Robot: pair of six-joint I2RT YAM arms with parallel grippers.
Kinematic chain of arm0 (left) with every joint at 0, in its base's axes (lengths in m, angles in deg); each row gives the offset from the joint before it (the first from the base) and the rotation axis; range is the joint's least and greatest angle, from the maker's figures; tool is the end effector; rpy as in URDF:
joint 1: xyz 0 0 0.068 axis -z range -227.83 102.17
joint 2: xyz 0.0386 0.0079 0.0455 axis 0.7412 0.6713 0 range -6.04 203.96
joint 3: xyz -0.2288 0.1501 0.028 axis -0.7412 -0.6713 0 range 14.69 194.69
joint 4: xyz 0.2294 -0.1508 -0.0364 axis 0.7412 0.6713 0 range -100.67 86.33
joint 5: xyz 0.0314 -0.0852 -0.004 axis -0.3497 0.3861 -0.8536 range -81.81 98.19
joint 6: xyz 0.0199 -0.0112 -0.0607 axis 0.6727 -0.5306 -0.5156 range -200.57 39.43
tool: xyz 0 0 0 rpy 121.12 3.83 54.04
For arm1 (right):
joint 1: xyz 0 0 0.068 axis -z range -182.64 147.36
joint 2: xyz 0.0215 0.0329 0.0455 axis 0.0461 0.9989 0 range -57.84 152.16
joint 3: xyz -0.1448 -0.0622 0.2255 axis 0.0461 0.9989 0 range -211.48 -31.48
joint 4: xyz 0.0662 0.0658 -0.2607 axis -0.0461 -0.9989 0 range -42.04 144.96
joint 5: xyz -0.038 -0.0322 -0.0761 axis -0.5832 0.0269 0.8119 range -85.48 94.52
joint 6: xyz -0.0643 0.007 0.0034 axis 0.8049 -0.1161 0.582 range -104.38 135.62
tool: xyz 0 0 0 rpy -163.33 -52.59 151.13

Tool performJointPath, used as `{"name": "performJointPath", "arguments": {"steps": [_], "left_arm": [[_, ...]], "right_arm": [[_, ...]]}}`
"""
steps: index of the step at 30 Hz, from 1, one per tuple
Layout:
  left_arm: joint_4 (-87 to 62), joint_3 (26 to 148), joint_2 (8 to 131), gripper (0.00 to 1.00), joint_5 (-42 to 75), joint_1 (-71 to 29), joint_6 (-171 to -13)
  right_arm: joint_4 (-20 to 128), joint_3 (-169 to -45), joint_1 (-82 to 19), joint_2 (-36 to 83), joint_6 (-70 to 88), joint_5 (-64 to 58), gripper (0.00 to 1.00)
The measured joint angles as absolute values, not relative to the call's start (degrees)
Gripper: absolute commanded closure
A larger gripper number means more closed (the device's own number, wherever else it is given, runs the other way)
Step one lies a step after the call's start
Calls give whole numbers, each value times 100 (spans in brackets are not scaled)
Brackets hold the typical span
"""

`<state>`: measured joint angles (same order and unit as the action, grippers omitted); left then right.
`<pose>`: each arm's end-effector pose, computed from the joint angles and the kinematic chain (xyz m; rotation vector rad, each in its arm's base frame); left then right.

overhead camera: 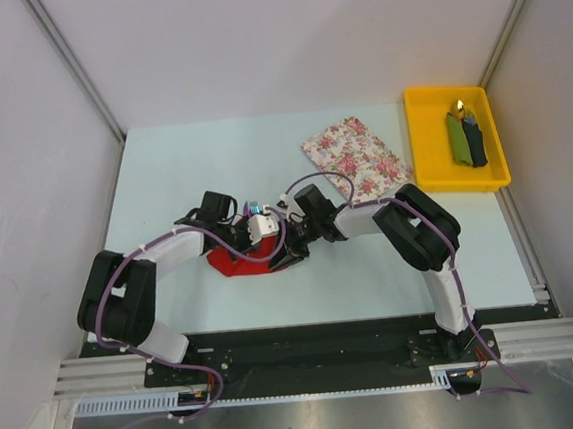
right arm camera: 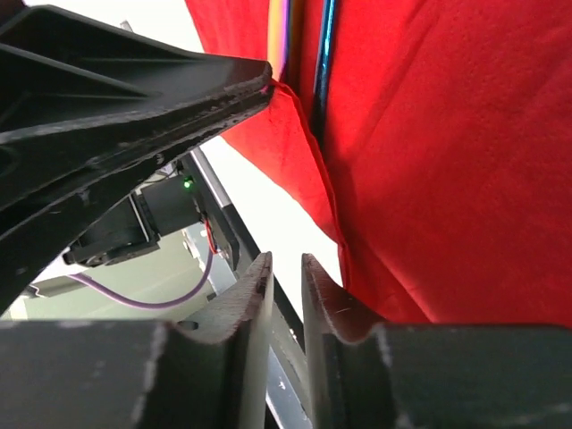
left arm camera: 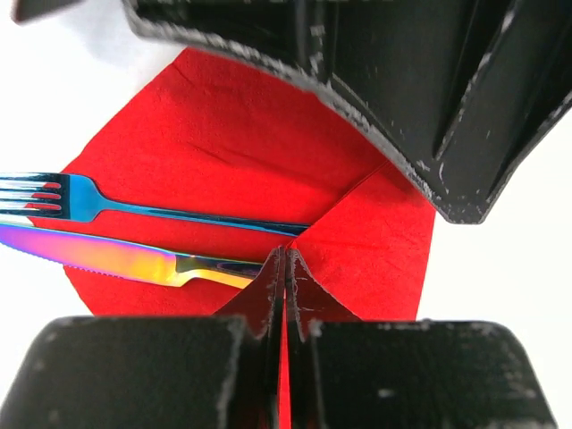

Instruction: Place the utensils on the paper napkin and roll it up

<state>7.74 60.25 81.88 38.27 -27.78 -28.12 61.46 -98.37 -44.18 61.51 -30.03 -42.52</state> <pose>0.2745 -0.1272 0.1450 1.6037 1.8938 -0.4589 0.2995 0.3147 0.0970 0.3724 -2.6750 -1.5804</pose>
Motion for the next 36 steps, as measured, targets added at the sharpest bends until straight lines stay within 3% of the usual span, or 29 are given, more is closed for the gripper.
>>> {"name": "performJointPath", "arguments": {"steps": [5, 9, 15, 27, 36], "left_arm": [[759, 6025, 8232, 98, 3827, -2811, -2812], [792, 6029, 8250, 66, 3845, -2878, -2900], [1413, 6180, 7968, 54, 4201, -3263, -3009], [2217, 6049, 7347, 53, 4288, -3318, -3018], [2046, 5894, 7557, 66, 3967, -3230, -3125]], "right_arm": [[6177, -9944, -4466, 6328, -3092, -4217, 80], [6168, -9982, -4468, 6424, -3090, -4108, 83], [6137, -10047, -4427, 6551, -3101, -4078, 83], [6122, -10063, -4414, 6566, -3090, -4093, 83], [6019, -10139, -4416, 6570, -3018, -4045, 83]]}}
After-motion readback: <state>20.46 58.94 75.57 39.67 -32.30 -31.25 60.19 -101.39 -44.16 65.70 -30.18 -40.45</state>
